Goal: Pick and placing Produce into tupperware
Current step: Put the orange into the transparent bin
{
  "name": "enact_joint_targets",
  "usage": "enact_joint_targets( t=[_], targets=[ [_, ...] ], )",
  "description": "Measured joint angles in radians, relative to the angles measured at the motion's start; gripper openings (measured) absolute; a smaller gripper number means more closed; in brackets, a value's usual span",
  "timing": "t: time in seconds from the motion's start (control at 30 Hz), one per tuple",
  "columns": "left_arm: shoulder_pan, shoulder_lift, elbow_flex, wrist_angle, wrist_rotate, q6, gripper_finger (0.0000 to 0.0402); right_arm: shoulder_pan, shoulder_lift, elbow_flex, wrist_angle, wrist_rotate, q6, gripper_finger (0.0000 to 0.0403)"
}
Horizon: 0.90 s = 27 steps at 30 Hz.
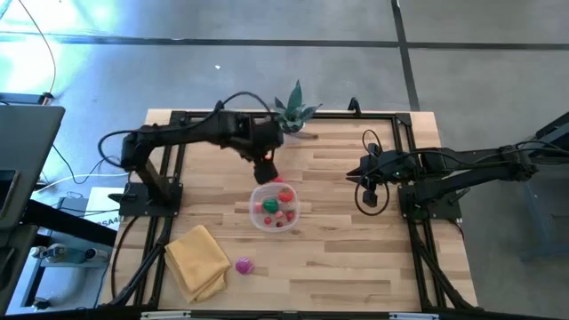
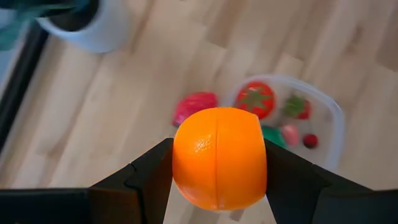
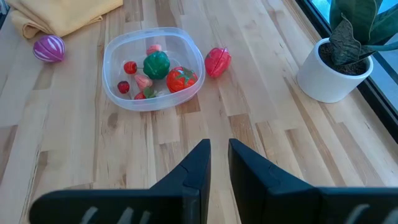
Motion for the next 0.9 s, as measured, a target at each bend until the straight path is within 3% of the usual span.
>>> enact_joint_targets(
  t=[0.2,0.5,0.9],
  targets=[
    [-0.091,-0.078,-0.216,0.177,0.026,-0.002,0.0205,0.000,0.000,0.000,0.000,0.000,0.000,0.0046],
    [-0.140,-0.117,-0.520,0.500,0.067,-0.011,0.0205,0.000,0.000,0.000,0.000,0.000,0.000,0.0046],
    [-0.144,-0.115,-0.631,0.804,0.187,0.017,0.0205,0.000,0.000,0.000,0.000,0.000,0.000,0.0046]
  ],
)
